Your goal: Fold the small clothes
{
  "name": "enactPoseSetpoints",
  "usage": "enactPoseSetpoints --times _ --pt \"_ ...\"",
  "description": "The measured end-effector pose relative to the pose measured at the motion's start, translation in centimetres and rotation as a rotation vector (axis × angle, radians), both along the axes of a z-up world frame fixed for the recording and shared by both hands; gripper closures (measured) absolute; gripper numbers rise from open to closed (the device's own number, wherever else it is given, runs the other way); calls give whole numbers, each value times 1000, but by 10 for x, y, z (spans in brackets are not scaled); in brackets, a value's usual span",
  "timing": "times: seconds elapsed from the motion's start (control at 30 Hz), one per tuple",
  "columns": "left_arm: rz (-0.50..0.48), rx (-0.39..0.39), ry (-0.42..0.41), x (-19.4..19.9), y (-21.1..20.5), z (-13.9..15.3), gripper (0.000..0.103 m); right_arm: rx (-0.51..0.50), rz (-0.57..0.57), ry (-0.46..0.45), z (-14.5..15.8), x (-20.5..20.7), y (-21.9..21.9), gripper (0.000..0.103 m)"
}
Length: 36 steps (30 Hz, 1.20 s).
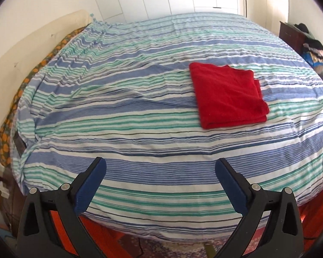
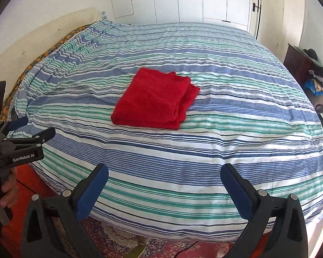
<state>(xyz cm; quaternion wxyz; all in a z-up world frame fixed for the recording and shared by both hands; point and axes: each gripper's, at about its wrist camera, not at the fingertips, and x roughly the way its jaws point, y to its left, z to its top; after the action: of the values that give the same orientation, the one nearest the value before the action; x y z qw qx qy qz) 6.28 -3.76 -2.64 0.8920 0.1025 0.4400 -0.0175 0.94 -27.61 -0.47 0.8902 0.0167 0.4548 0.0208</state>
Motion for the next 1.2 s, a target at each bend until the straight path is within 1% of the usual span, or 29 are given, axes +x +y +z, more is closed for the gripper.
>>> enactPoseSetpoints --times 0.07,0.13,0.23,0.3,0.37,0.43,0.53,0.67,0.77,0.83,1.0,1.13,1.2 --pt "13 -25 15 -3 3 4 2 -5 13 -3 10 -3 8 1" --pt "22 -30 18 -8 3 6 2 -19 27 -6 16 -6 15 1" --pt "10 -1 22 -17 -2 8 2 -54 41 -9 22 -12 23 1" --pt "-9 13 34 -23 -3 10 2 -90 48 -6 23 -17 29 1" --pt "-27 -7 37 -31 1 12 2 -144 48 -4 24 -23 37 1" --pt "-34 -24 29 -39 6 13 2 -171 53 -13 26 -32 47 1" --pt "-44 -19 49 -47 12 7 2 -156 64 -16 28 -47 60 1" --pt "-60 -5 88 -49 11 0 2 -105 91 -5 22 -65 76 1" --pt "-74 -2 92 -52 5 2 2 -137 125 5 17 -72 83 1" --pt "-82 -9 91 -55 -1 6 2 -148 122 3 18 -73 80 1" --pt "-100 -29 104 -60 -15 11 2 -139 83 -3 21 -72 66 1" --pt "-119 -5 90 -58 -21 13 2 -123 55 9 18 -73 59 1" --pt "-117 -10 81 -56 -19 15 2 -119 49 19 15 -72 57 1"
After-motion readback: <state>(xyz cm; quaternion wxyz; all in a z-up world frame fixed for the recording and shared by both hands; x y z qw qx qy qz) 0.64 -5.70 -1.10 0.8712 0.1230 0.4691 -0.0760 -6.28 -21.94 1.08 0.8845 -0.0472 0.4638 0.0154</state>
